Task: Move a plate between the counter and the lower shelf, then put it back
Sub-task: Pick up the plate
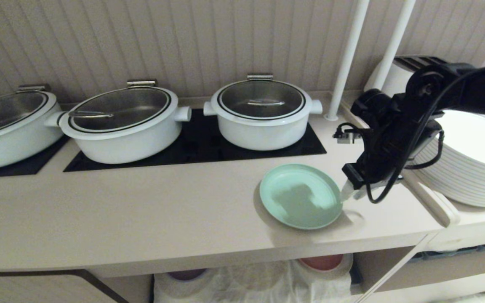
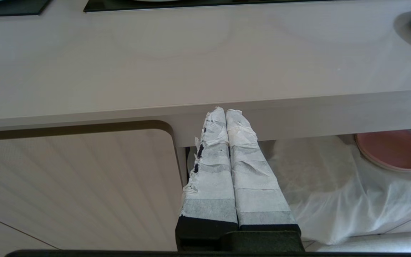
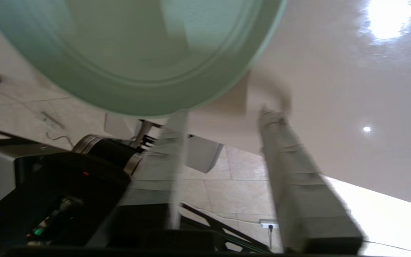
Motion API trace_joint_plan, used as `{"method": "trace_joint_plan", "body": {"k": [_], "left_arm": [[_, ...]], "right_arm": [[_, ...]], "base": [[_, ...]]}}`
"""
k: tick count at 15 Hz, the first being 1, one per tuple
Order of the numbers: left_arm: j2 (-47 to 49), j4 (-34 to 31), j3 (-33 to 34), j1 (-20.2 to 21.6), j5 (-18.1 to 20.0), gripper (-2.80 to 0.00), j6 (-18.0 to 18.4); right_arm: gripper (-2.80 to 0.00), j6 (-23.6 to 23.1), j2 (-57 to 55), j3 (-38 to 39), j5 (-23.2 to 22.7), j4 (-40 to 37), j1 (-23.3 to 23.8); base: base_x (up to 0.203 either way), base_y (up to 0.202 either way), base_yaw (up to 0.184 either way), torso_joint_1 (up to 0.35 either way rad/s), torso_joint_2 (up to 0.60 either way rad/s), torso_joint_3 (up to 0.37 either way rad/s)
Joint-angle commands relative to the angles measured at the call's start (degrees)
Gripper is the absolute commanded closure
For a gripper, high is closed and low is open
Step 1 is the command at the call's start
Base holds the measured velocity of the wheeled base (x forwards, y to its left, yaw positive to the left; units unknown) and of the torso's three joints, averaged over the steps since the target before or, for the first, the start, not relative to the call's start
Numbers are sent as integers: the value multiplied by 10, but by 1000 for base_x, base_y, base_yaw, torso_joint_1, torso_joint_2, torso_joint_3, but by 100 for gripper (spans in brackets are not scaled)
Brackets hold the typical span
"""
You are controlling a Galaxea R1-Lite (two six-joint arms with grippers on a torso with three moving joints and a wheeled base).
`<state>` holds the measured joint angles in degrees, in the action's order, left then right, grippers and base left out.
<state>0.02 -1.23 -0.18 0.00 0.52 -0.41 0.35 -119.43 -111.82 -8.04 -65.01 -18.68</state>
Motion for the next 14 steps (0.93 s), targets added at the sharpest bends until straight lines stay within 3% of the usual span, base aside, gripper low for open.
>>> {"method": "trace_joint_plan", "body": {"k": [1,14], "left_arm": [[0,0,0,0,0,0,-1],[0,0,0,0,0,0,0]], "right_arm": [[-280,-2,-3,0,9,-3,0],[-280,-25,-59,-2,28,32,-1]], "base": [[0,0,0,0,0,0],[0,0,0,0,0,0]]}}
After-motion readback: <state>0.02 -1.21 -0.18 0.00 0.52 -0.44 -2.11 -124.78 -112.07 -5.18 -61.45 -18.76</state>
